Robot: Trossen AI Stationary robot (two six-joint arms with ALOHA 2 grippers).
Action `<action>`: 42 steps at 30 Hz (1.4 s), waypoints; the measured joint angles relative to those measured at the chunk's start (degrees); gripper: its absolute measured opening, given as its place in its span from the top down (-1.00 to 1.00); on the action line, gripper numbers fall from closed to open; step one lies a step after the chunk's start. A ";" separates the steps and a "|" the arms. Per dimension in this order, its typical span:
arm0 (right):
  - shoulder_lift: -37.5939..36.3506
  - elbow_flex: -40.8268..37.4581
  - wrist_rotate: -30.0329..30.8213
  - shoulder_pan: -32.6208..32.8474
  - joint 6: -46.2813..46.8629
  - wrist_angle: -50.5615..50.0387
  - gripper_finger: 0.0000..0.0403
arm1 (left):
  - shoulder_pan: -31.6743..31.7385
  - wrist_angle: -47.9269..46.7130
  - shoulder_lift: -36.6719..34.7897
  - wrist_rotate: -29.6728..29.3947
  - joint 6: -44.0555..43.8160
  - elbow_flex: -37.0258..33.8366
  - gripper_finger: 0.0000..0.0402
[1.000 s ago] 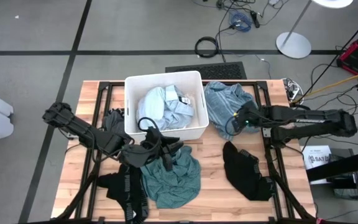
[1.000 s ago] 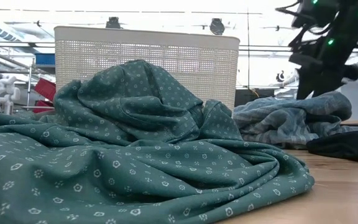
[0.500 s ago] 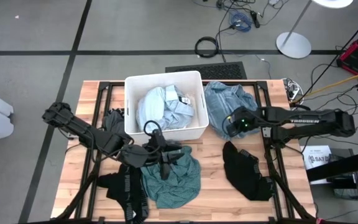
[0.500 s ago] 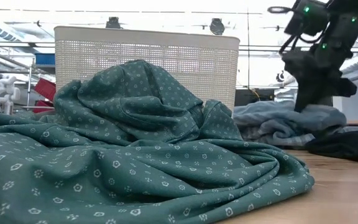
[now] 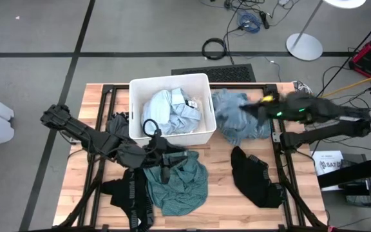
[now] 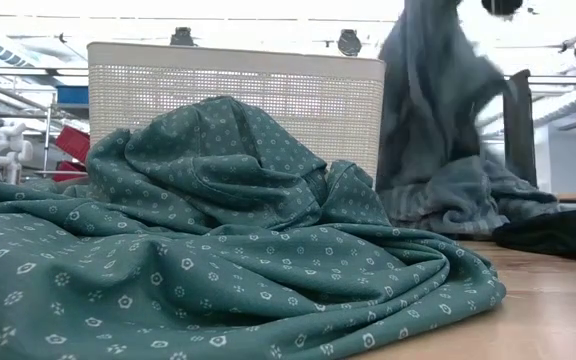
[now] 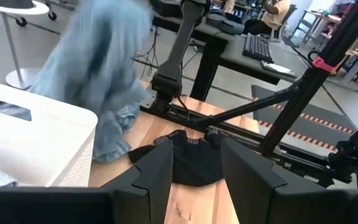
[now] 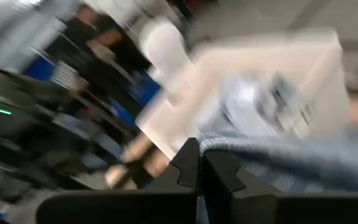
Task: Sort clothes
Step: Put the blue polo shirt into the white laundry organizer
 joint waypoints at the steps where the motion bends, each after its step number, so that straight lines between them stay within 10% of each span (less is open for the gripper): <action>1: 0.42 2.88 0.42 0.67 -1.87 0.69 1.00 | 0.10 0.10 0.02 0.00 0.00 0.00 0.28; 16: 15.97 26.09 -4.55 9.52 -16.02 13.79 1.00 | 2.30 32.17 0.02 1.36 15.99 0.04 0.28; 42: 24.99 26.76 -7.28 9.67 -15.94 19.79 1.00 | 4.59 31.55 9.62 1.60 17.39 0.61 0.28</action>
